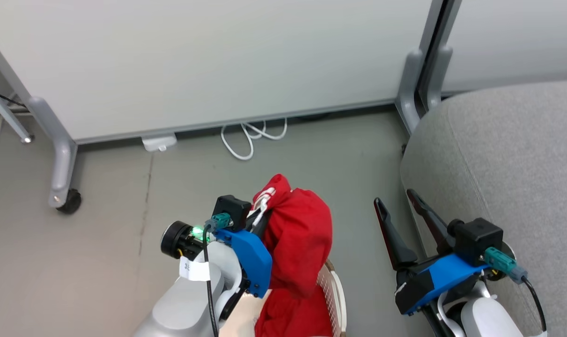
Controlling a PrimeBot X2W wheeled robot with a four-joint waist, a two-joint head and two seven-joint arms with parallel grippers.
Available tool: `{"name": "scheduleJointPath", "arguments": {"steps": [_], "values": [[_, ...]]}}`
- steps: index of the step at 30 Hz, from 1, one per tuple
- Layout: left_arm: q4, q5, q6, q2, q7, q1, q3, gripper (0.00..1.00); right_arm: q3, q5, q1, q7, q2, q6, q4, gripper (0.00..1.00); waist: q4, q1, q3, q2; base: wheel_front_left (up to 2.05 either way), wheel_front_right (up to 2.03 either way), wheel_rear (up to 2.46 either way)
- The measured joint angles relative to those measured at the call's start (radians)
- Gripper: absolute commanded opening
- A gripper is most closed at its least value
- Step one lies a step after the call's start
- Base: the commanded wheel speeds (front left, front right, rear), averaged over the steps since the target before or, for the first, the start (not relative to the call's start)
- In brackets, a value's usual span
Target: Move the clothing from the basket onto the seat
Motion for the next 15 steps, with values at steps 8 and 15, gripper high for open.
{"name": "scheduleJointPath", "arguments": {"steps": [8, 15], "values": [[-0.097, -0.116, 0.021, 0.000, 0.016, -0.044, -0.067, 0.00, 0.000, 0.009, 0.046, 0.021, 0.000, 0.000, -0.023, 1.00, 0.015, 0.0001, -0.082, 0.0000, 0.00, 0.00, 0.00], [-0.160, -0.154, 0.027, 0.000, 0.038, -0.130, -0.155, 0.00, -0.001, 0.015, 0.059, 0.026, 0.000, 0.000, -0.031, 1.00, 0.007, 0.0002, -0.088, 0.0000, 0.00, 0.00, 0.00]]}}
